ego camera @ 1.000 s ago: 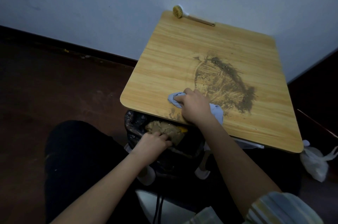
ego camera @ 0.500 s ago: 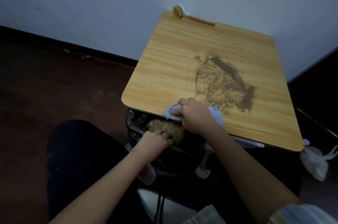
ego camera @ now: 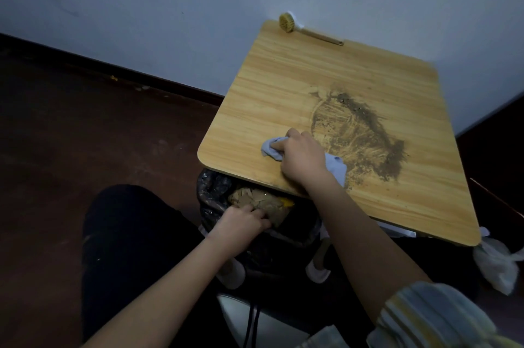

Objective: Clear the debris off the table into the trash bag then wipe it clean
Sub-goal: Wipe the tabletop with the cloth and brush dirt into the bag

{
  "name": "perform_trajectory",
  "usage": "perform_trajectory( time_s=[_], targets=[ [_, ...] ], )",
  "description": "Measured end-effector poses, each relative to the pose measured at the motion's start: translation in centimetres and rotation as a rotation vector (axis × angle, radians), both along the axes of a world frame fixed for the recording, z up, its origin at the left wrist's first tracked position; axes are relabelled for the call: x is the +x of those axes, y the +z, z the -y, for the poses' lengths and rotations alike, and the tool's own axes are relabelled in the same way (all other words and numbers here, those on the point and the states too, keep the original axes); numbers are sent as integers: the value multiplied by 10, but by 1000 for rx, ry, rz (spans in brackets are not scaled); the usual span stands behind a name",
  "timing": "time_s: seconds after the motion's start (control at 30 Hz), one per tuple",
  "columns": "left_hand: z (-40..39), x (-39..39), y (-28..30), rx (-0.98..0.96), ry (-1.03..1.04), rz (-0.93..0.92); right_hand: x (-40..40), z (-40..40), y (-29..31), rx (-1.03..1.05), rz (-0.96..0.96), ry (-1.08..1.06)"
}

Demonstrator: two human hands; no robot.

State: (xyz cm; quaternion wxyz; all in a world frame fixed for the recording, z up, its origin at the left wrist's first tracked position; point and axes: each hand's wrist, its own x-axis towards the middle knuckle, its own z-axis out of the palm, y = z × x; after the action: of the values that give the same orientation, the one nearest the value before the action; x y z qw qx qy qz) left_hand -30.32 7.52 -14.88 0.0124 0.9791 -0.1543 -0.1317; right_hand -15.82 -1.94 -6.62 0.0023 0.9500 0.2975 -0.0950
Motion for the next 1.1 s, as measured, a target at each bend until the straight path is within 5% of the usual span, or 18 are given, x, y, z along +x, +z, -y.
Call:
perform_trajectory(
  time_s=[0.6,0.9,1.1],
  targets=[
    [-9,0,0,4,27,-7,-19,18,-5,-97,-50,431],
    [-5,0,-5,-4,23,-17,7,13,8,-16,8,117],
    [-6,2,-3,-5,27,-19,-1,10,-2,-111,-5,132]
  ],
)
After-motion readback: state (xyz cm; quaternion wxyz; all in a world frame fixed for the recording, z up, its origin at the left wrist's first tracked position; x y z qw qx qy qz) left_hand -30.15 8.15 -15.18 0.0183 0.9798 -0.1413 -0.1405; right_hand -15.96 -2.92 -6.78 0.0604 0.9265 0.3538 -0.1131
